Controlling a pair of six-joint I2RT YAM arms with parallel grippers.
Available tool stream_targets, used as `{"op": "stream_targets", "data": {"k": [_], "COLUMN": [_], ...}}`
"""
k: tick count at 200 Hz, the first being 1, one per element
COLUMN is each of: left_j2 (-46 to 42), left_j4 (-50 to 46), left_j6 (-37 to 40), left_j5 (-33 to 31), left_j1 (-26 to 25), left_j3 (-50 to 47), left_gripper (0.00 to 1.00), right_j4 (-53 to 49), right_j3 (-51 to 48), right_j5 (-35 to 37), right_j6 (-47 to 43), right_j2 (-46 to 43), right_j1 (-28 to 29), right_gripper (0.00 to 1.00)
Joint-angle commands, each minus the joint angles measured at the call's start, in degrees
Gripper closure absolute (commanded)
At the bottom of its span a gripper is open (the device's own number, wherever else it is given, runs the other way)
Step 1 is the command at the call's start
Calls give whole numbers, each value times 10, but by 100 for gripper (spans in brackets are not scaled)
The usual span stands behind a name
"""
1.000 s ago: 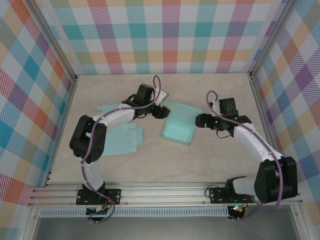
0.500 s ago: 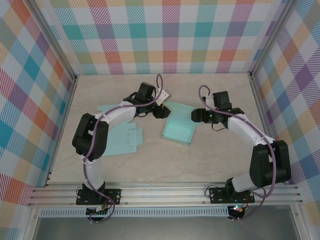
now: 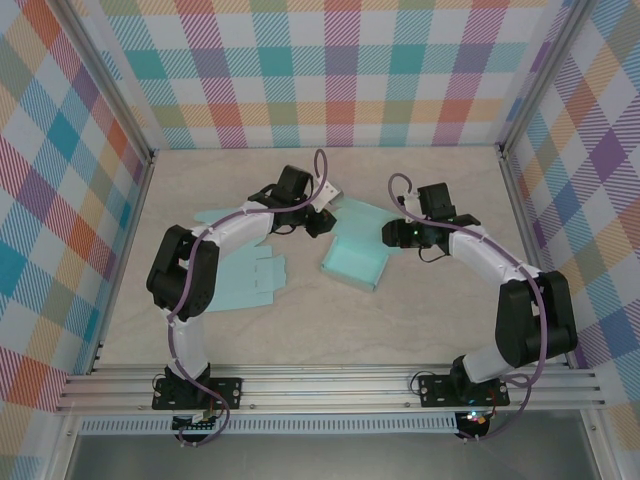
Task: Fold the paper box
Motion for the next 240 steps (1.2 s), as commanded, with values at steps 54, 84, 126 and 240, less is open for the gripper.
{"op": "stream_targets", "data": {"k": [54, 84, 126, 240], "left_j2": [-12, -22, -42, -97], "left_j4": [14, 24, 47, 149], "left_j6": [-28, -52, -136, -261], "left_j5": [-78, -103, -188, -290], "left_j1": [-27, -35, -62, -100], "left_j3": [-6, -10, -18, -88], "left_gripper": [100, 100, 100, 100], "right_j4": [-11, -6, -7, 25], "right_j3": [14, 14, 29, 67], "right_j5": [78, 93, 157, 202], "right_j6": [-8, -3, 2, 91], "right_j2": [-2, -4, -4, 34], "right_j1": [15, 21, 49, 69], "right_gripper": [63, 69, 71, 63]}}
